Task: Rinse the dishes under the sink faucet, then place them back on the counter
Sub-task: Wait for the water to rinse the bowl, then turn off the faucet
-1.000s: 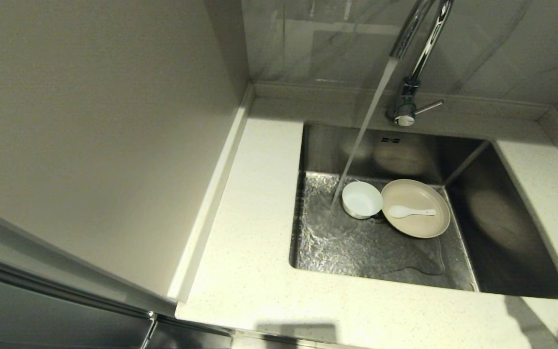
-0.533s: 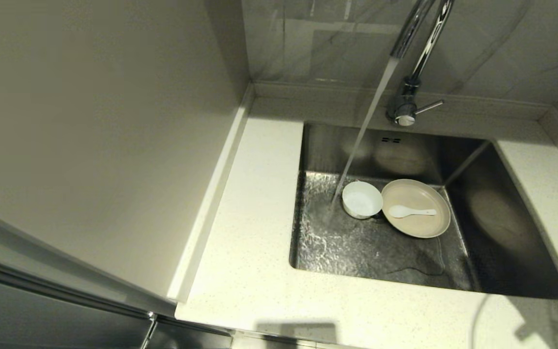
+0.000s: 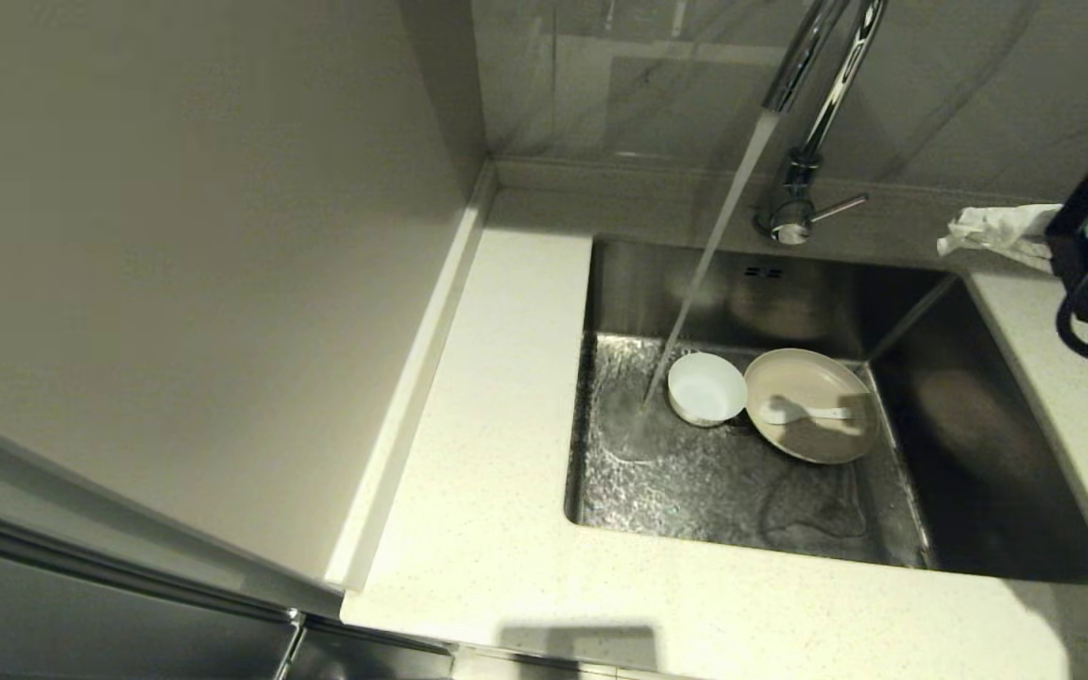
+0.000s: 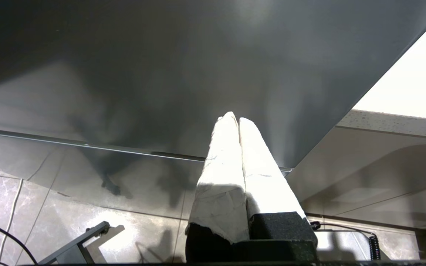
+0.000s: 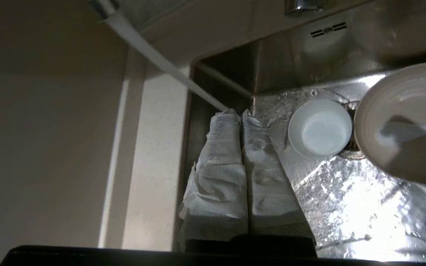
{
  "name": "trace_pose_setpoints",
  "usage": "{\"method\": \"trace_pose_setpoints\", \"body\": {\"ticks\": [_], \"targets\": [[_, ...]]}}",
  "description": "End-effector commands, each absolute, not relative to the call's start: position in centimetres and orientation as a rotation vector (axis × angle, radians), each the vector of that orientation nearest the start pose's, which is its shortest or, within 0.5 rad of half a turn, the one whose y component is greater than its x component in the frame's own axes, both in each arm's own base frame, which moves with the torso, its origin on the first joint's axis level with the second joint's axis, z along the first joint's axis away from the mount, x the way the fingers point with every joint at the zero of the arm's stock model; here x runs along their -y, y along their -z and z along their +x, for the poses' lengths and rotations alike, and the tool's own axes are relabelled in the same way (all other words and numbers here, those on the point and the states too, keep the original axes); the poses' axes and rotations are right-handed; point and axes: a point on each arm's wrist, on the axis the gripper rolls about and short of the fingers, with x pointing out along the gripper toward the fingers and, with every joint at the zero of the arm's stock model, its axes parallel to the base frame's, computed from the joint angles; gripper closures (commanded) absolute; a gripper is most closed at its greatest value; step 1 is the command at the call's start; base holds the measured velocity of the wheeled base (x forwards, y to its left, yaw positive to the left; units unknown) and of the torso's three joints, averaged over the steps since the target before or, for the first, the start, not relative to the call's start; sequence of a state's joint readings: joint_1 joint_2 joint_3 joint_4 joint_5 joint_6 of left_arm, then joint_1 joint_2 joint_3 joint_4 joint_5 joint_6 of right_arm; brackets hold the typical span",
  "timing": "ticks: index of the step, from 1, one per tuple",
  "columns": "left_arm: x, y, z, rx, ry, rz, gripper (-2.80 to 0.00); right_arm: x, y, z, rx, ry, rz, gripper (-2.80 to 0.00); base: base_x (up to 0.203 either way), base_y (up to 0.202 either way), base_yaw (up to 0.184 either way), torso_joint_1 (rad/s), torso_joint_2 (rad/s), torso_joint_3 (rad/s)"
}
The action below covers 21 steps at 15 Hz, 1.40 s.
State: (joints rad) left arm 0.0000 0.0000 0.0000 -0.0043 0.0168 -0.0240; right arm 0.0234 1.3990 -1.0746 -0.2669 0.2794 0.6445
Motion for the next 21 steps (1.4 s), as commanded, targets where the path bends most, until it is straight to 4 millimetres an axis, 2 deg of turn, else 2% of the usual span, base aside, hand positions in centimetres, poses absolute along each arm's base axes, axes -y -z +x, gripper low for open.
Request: {"method": "trace_pose_setpoints", "body": {"ticks": [1, 6, 11, 14, 21], "targets": [[0.0, -7.6, -2.3, 0.008, -0.017, -0.025, 0.00, -1.3, -28.9, 27.4, -0.207, -0.258, 0.651, 0.00, 0.000, 0.000, 0.000, 0.000, 0.00, 0.000], [0.0, -7.6, -2.3, 0.008, -0.017, -0.025, 0.00, -1.7, -28.5, 30.4, -0.220, -0.266, 0.653, 0.00, 0.000, 0.000, 0.000, 0.000, 0.00, 0.000], [0.0, -7.6, -2.3, 0.008, -0.017, -0.025, 0.00, -1.9, -27.8, 34.3, -0.175, -0.235, 0.643, 0.00, 0.000, 0.000, 0.000, 0.000, 0.00, 0.000], [0.0, -7.6, -2.3, 0.008, -0.017, -0.025, 0.00, -2.0, -27.1, 35.4, -0.182, -0.216, 0.644, 0.00, 0.000, 0.000, 0.000, 0.000, 0.00, 0.000], [0.0, -7.6, -2.3, 0.008, -0.017, -0.025, 0.00, -2.1, -26.7, 37.7, -0.140, -0.225, 0.635, 0.00, 0.000, 0.000, 0.000, 0.000, 0.00, 0.000]]}}
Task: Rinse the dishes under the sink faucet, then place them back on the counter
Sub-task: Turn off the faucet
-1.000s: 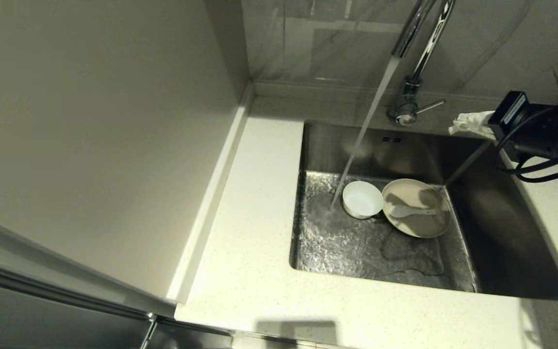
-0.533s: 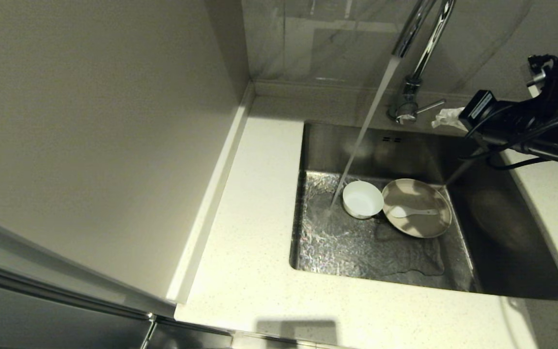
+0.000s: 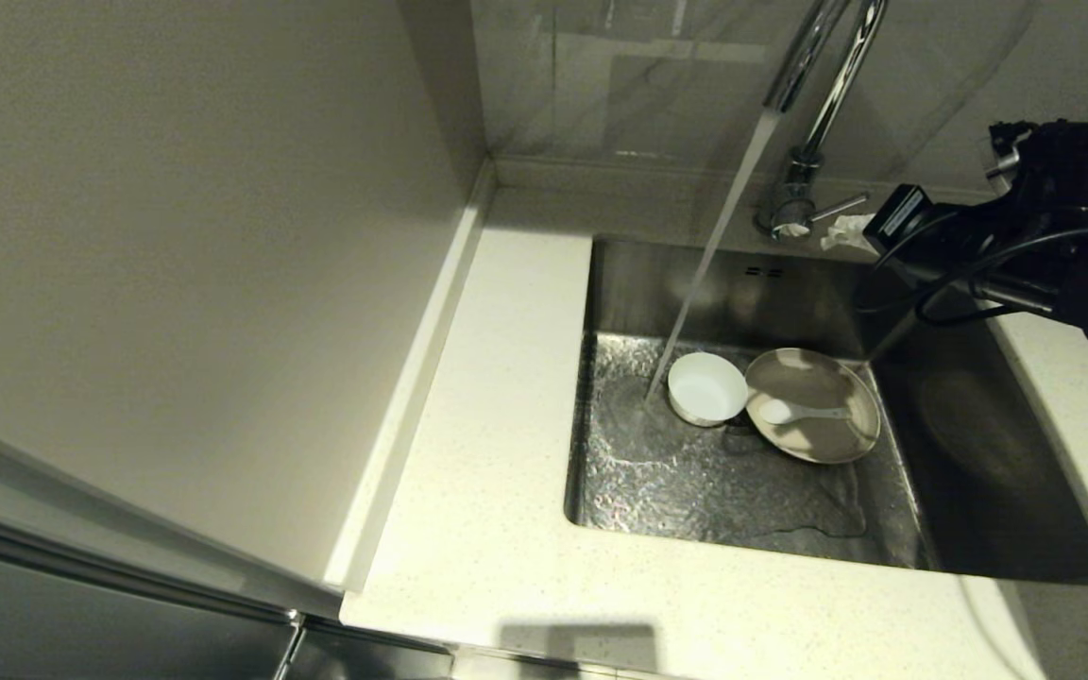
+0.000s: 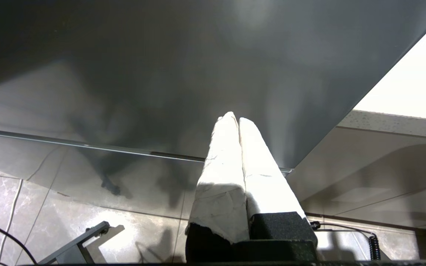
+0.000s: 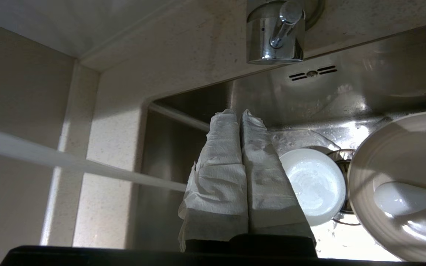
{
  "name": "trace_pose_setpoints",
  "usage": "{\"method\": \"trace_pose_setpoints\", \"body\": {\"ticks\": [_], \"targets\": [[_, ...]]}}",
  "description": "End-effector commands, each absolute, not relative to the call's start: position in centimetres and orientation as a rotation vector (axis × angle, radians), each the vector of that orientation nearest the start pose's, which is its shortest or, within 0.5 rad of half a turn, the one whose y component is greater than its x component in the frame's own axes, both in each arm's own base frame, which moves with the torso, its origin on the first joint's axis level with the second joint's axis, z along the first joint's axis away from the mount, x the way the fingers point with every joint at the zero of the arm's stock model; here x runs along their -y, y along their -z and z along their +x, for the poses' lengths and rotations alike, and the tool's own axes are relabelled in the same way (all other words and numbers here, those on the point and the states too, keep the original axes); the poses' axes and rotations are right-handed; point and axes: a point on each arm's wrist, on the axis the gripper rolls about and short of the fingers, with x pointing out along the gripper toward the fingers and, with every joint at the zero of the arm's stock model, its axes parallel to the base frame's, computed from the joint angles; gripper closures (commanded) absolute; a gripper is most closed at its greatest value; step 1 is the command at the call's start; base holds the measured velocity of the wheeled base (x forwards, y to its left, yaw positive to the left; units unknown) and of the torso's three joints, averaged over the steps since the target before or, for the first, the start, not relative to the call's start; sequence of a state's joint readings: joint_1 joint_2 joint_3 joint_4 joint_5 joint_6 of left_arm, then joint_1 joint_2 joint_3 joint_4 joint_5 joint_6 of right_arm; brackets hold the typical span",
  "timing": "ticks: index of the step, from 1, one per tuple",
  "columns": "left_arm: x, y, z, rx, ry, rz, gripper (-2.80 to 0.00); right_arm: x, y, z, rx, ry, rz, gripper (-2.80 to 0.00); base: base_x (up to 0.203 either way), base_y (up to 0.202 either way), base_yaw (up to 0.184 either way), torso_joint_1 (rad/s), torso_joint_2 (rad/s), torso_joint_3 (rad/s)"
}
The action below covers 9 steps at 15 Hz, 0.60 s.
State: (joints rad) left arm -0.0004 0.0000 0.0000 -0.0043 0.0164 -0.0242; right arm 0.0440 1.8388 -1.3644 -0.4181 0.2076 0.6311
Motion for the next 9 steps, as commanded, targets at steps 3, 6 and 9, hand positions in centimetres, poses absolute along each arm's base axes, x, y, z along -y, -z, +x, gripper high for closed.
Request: {"method": "trace_pose_setpoints", "body": {"ticks": [3, 6, 9], "targets": [[0.0, -7.6, -2.3, 0.008, -0.017, -0.025, 0.00, -2.2, -26.8, 38.4, -0.128, -0.227, 0.633, 0.00, 0.000, 0.000, 0.000, 0.000, 0.00, 0.000], [0.0, -7.6, -2.3, 0.008, -0.017, -0.025, 0.00, -2.2, -26.9, 39.1, -0.117, -0.228, 0.632, 0.00, 0.000, 0.000, 0.000, 0.000, 0.00, 0.000], [0.0, -7.6, -2.3, 0.008, -0.017, -0.025, 0.00, -2.2, -26.8, 40.0, -0.107, -0.215, 0.632, 0.00, 0.000, 0.000, 0.000, 0.000, 0.00, 0.000]]}}
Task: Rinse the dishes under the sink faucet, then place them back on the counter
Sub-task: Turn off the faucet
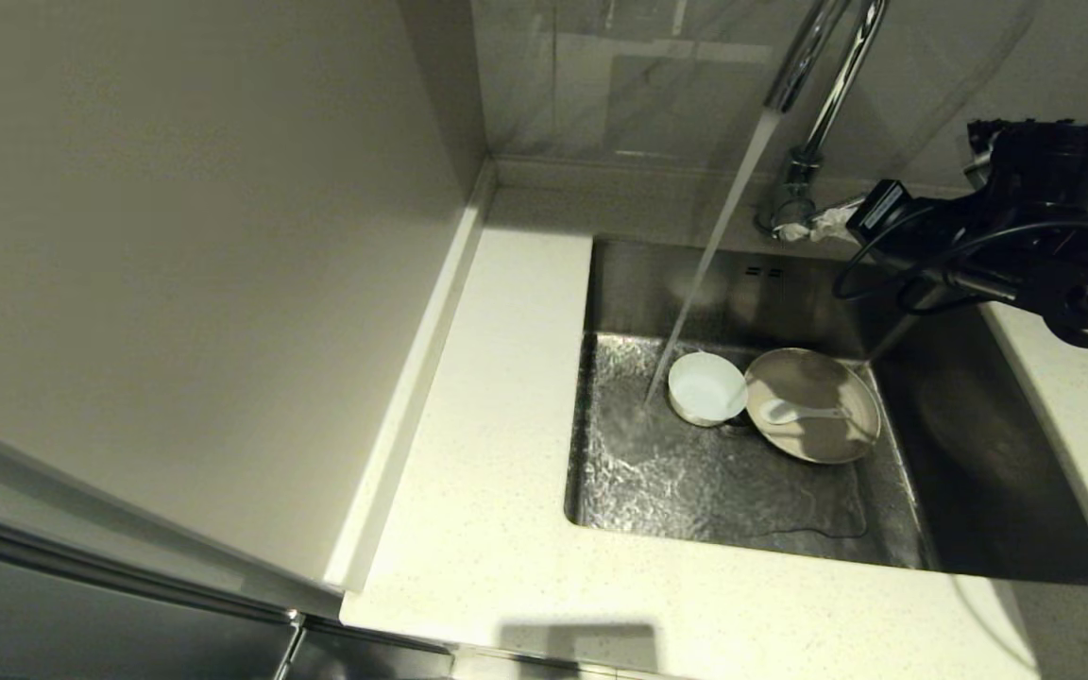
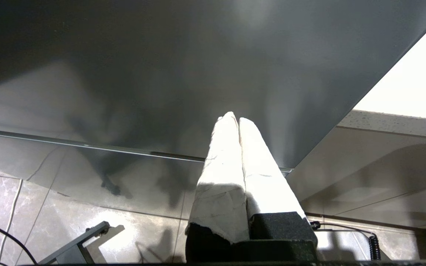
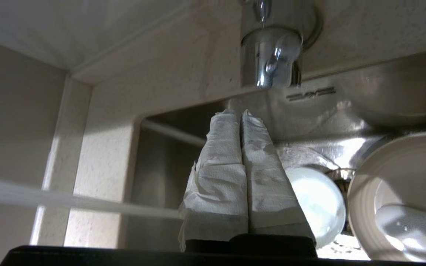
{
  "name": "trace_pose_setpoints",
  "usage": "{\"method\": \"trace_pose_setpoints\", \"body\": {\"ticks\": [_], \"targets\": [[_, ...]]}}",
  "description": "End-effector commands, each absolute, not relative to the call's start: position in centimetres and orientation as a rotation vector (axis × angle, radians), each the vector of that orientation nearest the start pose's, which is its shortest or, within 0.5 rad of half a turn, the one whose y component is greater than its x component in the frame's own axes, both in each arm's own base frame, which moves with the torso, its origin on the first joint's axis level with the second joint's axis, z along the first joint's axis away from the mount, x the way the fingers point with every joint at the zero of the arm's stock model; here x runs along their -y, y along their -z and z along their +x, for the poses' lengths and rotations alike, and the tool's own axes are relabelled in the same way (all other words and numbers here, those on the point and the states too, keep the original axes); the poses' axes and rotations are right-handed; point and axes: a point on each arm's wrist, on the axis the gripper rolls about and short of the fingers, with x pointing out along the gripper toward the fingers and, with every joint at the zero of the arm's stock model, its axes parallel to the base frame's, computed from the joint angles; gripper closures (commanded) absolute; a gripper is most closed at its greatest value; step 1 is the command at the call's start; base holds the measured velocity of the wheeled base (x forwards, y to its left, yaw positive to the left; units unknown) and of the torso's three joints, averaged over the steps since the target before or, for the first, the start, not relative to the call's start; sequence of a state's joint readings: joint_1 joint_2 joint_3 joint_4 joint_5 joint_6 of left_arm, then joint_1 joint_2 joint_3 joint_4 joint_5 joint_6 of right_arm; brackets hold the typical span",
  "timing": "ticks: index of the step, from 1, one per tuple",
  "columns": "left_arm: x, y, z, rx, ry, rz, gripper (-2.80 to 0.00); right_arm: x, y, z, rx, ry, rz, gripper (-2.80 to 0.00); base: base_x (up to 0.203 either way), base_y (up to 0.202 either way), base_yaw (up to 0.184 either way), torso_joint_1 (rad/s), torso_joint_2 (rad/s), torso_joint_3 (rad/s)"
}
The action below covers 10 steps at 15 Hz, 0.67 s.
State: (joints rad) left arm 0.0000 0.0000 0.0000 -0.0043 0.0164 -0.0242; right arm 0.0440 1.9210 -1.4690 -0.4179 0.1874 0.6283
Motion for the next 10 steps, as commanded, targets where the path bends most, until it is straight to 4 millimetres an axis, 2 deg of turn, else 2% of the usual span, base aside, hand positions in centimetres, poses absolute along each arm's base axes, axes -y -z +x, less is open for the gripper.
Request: {"method": "trace_pose_setpoints", "body": {"ticks": [1, 10], "targets": [[0.0, -7.6, -2.3, 0.008, -0.017, -0.025, 0.00, -2.2, -26.7, 40.2, -0.105, -0.212, 0.631, 0.00, 0.000, 0.000, 0.000, 0.000, 0.00, 0.000], [0.0, -7.6, -2.3, 0.008, -0.017, -0.025, 0.00, -2.2, -26.1, 42.9, -0.077, -0.192, 0.632, 0.00, 0.000, 0.000, 0.000, 0.000, 0.00, 0.000]]}}
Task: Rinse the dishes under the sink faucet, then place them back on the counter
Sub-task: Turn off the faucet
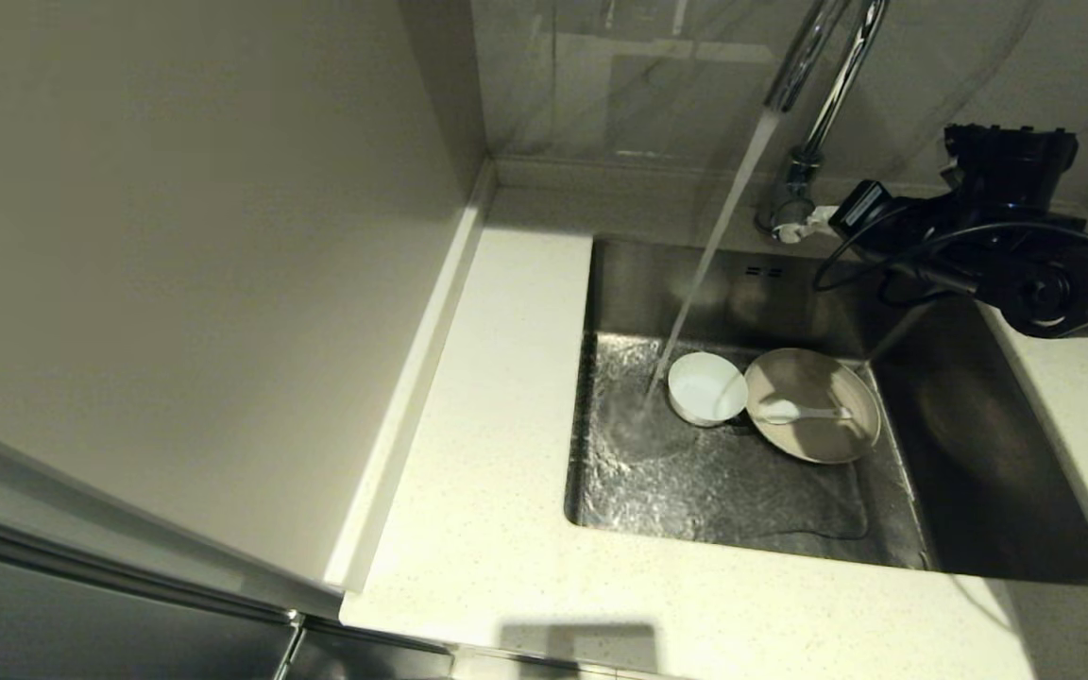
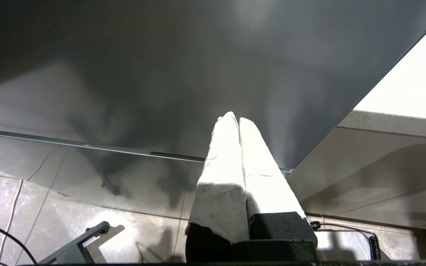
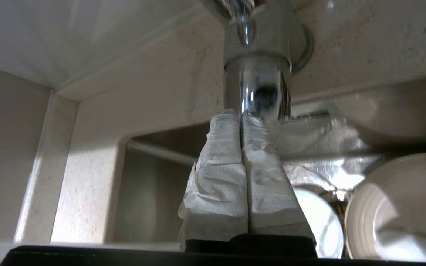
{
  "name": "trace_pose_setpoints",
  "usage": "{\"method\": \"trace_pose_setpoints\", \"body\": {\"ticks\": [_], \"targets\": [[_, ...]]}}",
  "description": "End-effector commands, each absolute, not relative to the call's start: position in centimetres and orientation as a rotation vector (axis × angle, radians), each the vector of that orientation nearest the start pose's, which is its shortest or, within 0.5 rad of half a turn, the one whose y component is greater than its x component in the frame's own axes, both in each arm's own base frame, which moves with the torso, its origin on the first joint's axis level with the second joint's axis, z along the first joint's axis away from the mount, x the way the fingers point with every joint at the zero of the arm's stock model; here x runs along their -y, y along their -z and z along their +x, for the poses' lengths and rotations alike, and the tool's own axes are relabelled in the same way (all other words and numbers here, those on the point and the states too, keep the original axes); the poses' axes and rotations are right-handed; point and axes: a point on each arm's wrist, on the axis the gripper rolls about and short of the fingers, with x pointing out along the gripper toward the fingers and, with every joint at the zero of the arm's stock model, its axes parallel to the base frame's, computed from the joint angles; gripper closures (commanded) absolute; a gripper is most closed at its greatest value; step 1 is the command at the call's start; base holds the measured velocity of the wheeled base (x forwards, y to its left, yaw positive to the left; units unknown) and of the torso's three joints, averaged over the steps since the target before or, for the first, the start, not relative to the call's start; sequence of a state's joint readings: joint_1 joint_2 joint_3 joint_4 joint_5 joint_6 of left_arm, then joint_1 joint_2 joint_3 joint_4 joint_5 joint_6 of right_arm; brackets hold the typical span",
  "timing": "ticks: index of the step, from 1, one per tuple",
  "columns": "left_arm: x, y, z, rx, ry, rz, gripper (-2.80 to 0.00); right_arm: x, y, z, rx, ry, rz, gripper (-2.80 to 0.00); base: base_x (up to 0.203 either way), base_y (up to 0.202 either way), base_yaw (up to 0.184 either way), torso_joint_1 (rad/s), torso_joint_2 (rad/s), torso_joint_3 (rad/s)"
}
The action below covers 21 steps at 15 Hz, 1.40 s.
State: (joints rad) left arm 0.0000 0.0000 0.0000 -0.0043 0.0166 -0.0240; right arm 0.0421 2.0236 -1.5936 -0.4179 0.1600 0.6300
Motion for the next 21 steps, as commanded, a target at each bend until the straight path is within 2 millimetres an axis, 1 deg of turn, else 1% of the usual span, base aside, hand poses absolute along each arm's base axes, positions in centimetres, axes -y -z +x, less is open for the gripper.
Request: {"method": "trace_pose_setpoints", "body": {"ticks": [1, 3, 6, 8, 9, 10, 13, 16, 19, 20, 21], "targets": [[0.0, -7.6, -2.3, 0.008, -0.017, -0.025, 0.00, -2.2, -26.1, 43.3, -0.070, -0.194, 0.632, 0.00, 0.000, 0.000, 0.000, 0.000, 0.00, 0.000], [0.0, -7.6, -2.3, 0.008, -0.017, -0.025, 0.00, -2.1, -26.3, 44.0, -0.048, -0.199, 0.632, 0.00, 0.000, 0.000, 0.000, 0.000, 0.00, 0.000], [0.0, -7.6, -2.3, 0.008, -0.017, -0.025, 0.00, -1.5, -26.3, 45.3, -0.024, -0.193, 0.643, 0.00, 0.000, 0.000, 0.000, 0.000, 0.00, 0.000], [0.0, -7.6, -2.3, 0.008, -0.017, -0.025, 0.00, -1.1, -26.6, 46.0, 0.004, -0.194, 0.667, 0.00, 0.000, 0.000, 0.000, 0.000, 0.00, 0.000], [0.0, -7.6, -2.3, 0.008, -0.017, -0.025, 0.00, -1.0, -26.7, 46.3, 0.015, -0.195, 0.678, 0.00, 0.000, 0.000, 0.000, 0.000, 0.00, 0.000], [0.0, -7.6, -2.3, 0.008, -0.017, -0.025, 0.00, -1.0, -27.0, 46.1, 0.020, -0.198, 0.680, 0.00, 0.000, 0.000, 0.000, 0.000, 0.00, 0.000], [0.0, -7.6, -2.3, 0.008, -0.017, -0.025, 0.00, -1.0, -29.7, 43.8, 0.060, -0.220, 0.676, 0.00, 0.000, 0.000, 0.000, 0.000, 0.00, 0.000], [0.0, -7.6, -2.3, 0.008, -0.017, -0.025, 0.00, -1.0, -31.6, 41.4, 0.079, -0.233, 0.672, 0.00, 0.000, 0.000, 0.000, 0.000, 0.00, 0.000], [0.0, -7.6, -2.3, 0.008, -0.017, -0.025, 0.00, -1.0, -31.6, 38.8, 0.038, -0.216, 0.638, 0.00, 0.000, 0.000, 0.000, 0.000, 0.00, 0.000], [0.0, -7.6, -2.3, 0.008, -0.017, -0.025, 0.00, -1.0, -31.5, 37.8, 0.007, -0.204, 0.595, 0.00, 0.000, 0.000, 0.000, 0.000, 0.00, 0.000], [0.0, -7.6, -2.3, 0.008, -0.017, -0.025, 0.00, -1.0, -31.1, 37.0, -0.034, -0.190, 0.514, 0.00, 0.000, 0.000, 0.000, 0.000, 0.00, 0.000]]}}
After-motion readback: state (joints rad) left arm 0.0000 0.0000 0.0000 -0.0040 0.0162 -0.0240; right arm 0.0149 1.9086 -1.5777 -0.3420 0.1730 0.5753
